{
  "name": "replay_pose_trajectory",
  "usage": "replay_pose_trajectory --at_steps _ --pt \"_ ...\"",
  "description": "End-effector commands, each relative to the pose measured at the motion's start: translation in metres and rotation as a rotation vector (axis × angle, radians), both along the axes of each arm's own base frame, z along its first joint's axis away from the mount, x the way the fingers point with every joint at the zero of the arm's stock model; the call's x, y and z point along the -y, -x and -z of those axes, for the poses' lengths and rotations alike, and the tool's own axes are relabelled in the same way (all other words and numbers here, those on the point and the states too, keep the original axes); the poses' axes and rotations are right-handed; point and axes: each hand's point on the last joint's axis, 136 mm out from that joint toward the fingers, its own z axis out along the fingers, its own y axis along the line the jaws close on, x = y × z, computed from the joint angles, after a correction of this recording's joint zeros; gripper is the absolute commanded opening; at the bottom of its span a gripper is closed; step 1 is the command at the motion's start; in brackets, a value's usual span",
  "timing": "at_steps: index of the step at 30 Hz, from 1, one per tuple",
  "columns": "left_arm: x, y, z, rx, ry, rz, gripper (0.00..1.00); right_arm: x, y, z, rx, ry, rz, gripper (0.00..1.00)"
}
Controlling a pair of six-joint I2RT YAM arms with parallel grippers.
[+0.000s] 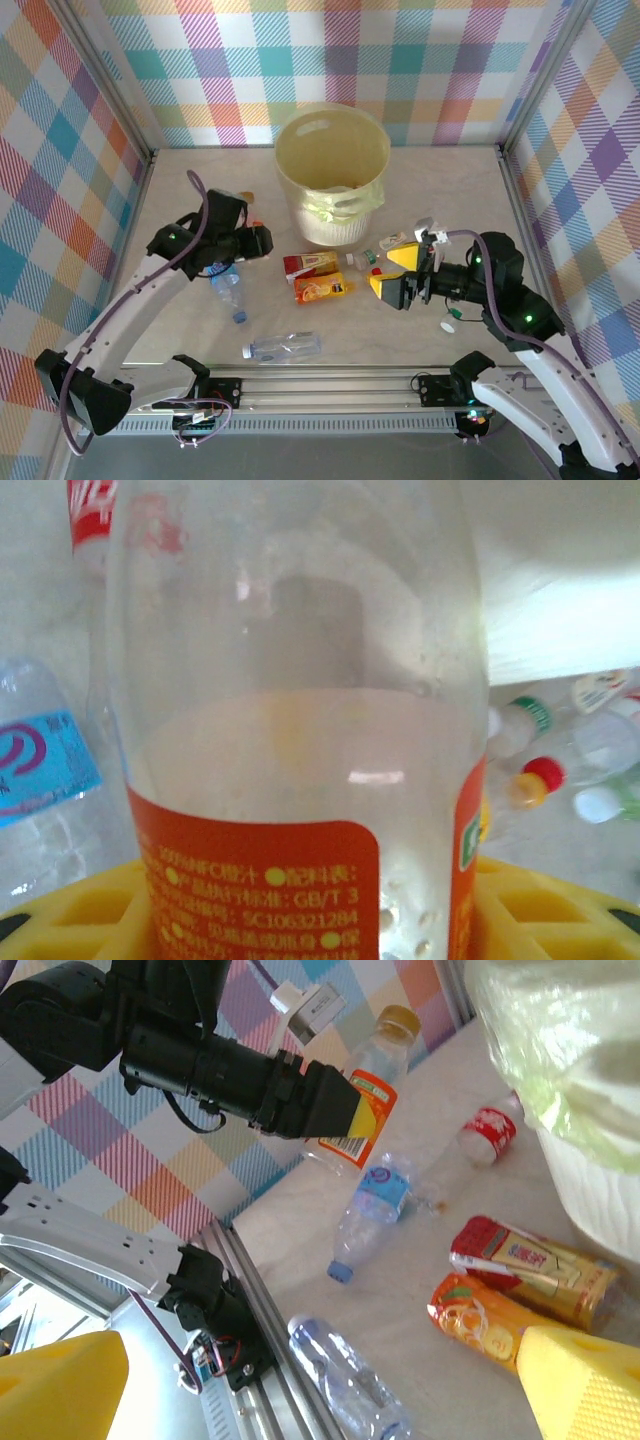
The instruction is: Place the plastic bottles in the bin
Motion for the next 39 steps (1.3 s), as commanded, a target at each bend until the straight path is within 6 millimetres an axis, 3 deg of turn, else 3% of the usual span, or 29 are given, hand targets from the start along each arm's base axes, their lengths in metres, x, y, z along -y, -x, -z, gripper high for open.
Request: replay_pose_trajectory --at_steps 1,6,12,18,22,28,39 --pt "-0.001 -0.011 -0.033 0.061 -0.016 0.018 0.53 0.003 0.004 -0.035 0.126 -0.076 0.008 1.0" --pt "0.011 -0.036 -0.077 0.152 -0.005 0.045 0.53 0.015 0.008 -0.066 0.233 -0.132 0.061 1.0" --pt "0.044 -0.075 -0.12 0.26 0.073 0.121 0.51 0.019 0.009 -0.088 0.288 -0.169 0.085 1.0" --pt "0.088 -0.111 -0.147 0.318 0.194 0.211 0.51 0.021 0.009 -0.099 0.303 -0.189 0.098 1.0" --pt "0.113 -0.131 -0.156 0.329 0.281 0.25 0.51 0.034 -0.002 -0.104 0.305 -0.21 0.214 1.0" --pt "0.14 -0.153 -0.155 0.303 0.369 0.278 0.51 0.051 -0.013 -0.102 0.297 -0.217 0.34 1.0" --pt "0.167 -0.176 -0.102 0.15 0.334 0.319 0.52 0.051 -0.016 -0.096 0.268 -0.169 0.343 1.0"
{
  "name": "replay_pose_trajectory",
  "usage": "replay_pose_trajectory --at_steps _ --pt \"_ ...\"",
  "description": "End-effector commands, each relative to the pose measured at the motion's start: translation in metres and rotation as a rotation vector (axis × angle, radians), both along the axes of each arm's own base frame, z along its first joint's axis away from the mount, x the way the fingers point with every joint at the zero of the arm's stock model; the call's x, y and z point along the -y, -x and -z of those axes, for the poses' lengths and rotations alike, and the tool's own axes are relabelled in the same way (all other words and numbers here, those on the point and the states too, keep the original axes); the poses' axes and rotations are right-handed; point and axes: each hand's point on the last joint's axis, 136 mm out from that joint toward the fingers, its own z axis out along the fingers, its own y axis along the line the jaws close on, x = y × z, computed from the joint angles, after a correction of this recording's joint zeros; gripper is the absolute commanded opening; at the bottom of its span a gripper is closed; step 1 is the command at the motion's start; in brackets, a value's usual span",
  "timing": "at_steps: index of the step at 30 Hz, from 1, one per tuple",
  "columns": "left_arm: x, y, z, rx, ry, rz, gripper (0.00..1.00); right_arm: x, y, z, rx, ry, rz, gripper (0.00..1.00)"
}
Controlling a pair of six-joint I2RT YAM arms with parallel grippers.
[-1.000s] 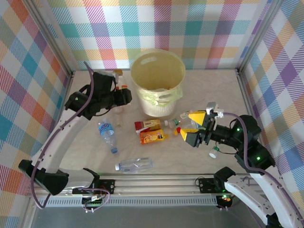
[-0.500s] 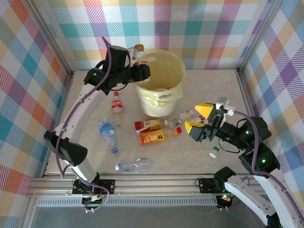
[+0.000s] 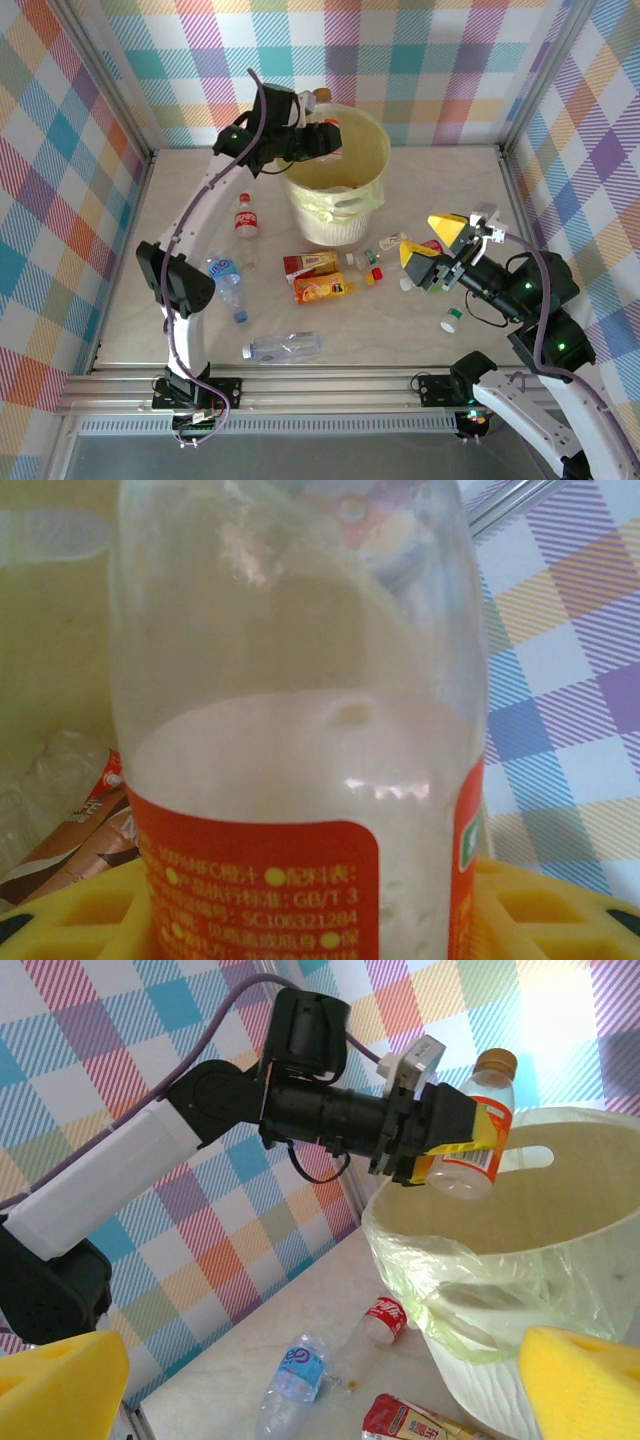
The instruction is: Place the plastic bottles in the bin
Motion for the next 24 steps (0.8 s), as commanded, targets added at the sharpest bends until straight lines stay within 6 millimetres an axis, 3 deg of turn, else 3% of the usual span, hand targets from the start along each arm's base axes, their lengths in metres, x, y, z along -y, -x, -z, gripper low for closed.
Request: replay_pose_trajectory --at_steps 1,7,14,19,24 --pt "0.009 0.003 0.008 -0.034 -0.011 0.048 0.52 0.003 0.003 -0.011 0.013 -0.012 0.007 1.0" --pt "0.019 -0.003 0.04 -0.1 -0.066 0.079 0.52 0.001 -0.001 -0.003 -0.019 0.008 0.01 1.0" --pt "0.027 0.0 0.061 -0.14 -0.12 0.111 0.54 -0.002 -0.006 0.005 -0.051 0.029 0.011 1.0" --pt "0.027 0.002 0.072 -0.167 -0.138 0.12 0.56 -0.004 -0.009 0.01 -0.074 0.044 0.007 1.0" --pt "0.029 0.002 0.069 -0.158 -0.133 0.123 0.62 -0.003 -0.011 0.015 -0.093 0.058 0.02 1.0"
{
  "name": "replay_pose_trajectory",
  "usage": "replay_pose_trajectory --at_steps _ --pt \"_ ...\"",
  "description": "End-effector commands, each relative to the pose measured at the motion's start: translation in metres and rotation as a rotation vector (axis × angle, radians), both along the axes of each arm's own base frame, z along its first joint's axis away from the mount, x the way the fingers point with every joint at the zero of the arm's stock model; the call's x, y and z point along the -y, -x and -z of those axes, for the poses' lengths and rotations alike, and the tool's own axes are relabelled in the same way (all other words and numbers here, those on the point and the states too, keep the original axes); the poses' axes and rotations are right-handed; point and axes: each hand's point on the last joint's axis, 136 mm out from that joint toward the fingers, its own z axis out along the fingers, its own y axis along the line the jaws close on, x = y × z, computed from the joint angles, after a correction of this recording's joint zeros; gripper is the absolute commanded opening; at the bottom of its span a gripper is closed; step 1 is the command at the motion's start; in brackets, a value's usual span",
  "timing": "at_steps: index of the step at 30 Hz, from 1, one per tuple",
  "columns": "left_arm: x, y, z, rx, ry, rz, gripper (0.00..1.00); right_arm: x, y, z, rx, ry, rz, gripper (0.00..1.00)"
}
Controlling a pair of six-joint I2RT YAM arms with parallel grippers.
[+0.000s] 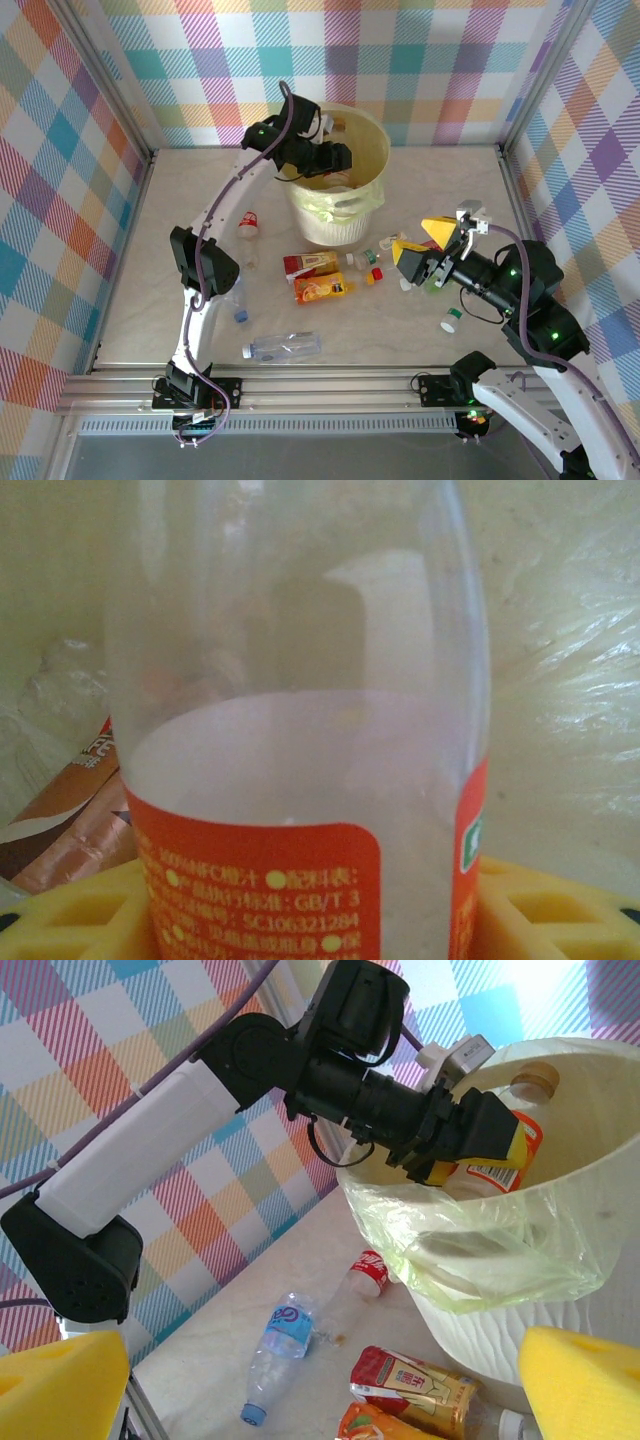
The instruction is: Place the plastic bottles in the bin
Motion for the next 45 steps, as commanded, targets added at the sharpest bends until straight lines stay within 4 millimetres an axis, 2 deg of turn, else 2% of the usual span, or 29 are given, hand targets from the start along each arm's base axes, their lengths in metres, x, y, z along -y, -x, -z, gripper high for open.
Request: replay_pose_trajectory --at_steps 1,7,13,19,23,26,30,36,39,45 --pt "0.007 0.003 -0.008 0.019 0.014 0.033 0.63 0.003 0.002 -0.009 0.008 0.0 0.012 1.0" --pt "0.01 0.003 -0.019 0.042 0.036 0.037 0.73 0.005 -0.006 0.003 -0.041 0.036 0.046 1.0" --pt "0.011 0.002 -0.04 0.1 0.065 0.044 0.82 0.015 -0.013 0.013 -0.08 0.062 0.115 1.0" --pt "0.017 0.006 -0.08 0.239 0.102 0.077 0.91 0.019 -0.014 0.023 -0.111 0.089 0.14 1.0" --pt "0.02 0.017 -0.117 0.355 0.134 0.113 1.0 0.028 -0.019 0.039 -0.165 0.124 0.206 1.0" --pt "0.024 0.033 -0.141 0.439 0.133 0.166 1.0 0.042 -0.026 0.056 -0.235 0.156 0.299 1.0" --pt "0.026 0.066 -0.167 0.546 0.103 0.249 1.0 0.051 -0.029 0.076 -0.314 0.171 0.365 1.0" --pt "0.022 0.124 -0.188 0.648 0.109 0.369 1.0 0.076 -0.034 0.111 -0.456 0.204 0.534 1.0" --pt "0.015 0.155 -0.186 0.674 0.111 0.405 1.0 0.085 -0.035 0.125 -0.526 0.224 0.608 0.97" --pt "-0.001 0.211 -0.16 0.685 0.132 0.449 1.0 0.091 -0.04 0.152 -0.65 0.23 0.699 0.91"
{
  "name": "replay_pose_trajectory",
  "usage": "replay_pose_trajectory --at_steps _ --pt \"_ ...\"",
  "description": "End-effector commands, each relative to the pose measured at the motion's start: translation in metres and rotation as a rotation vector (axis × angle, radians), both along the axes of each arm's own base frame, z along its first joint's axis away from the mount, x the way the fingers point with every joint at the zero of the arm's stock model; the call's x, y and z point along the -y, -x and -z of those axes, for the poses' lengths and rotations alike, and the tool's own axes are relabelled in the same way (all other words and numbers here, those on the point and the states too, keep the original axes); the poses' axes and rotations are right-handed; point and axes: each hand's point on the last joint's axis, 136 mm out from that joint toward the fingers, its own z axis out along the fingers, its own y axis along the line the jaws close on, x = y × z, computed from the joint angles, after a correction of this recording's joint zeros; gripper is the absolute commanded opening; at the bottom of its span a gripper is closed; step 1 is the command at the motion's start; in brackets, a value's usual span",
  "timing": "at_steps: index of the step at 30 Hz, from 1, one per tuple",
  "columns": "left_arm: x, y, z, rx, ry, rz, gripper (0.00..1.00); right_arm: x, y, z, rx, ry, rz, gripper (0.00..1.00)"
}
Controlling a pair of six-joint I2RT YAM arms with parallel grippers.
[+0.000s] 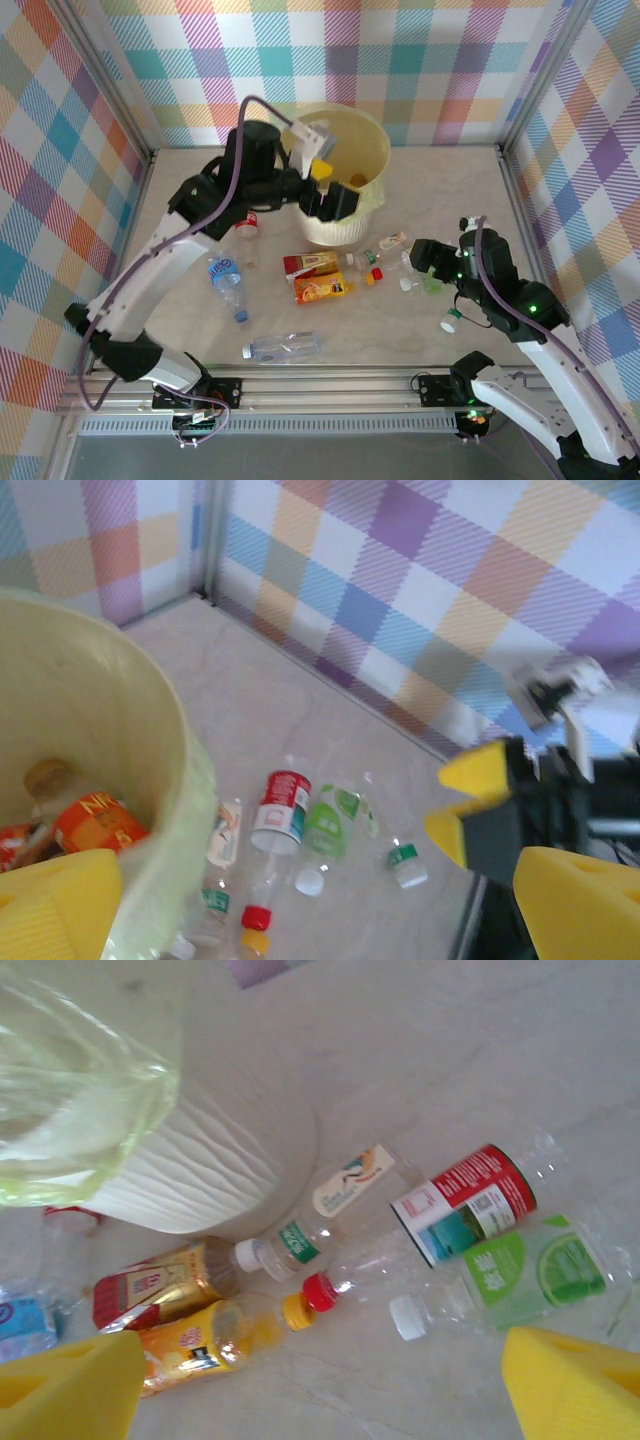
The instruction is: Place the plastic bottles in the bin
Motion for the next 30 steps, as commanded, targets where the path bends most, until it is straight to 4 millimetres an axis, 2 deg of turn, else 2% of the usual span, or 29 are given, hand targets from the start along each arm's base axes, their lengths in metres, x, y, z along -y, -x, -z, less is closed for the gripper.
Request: replay_pose_trajectory --at_steps 1,6,10,14,22,30 --pt "-0.005 0.025 -0.001 0.07 0.035 0.034 1.0 0.012 0.001 0.024 -0.095 0.012 0.112 0.9" --pt "-0.017 0.068 0.033 0.035 0.039 0.097 1.0 0.017 -0.004 0.05 -0.189 0.03 0.192 0.88" --pt "-0.029 0.092 0.054 0.009 0.053 0.13 1.0 0.018 -0.011 0.07 -0.255 0.016 0.24 0.84" --pt "-0.04 0.099 0.072 -0.059 0.097 0.085 1.0 0.016 -0.019 0.094 -0.327 -0.029 0.282 0.82" --pt "-0.054 0.113 0.086 -0.03 0.09 0.1 1.0 0.025 -0.032 0.14 -0.437 -0.075 0.393 0.8" --pt "-0.042 0.135 0.106 -0.057 0.102 0.265 1.0 0.038 -0.04 0.167 -0.473 -0.14 0.505 0.78"
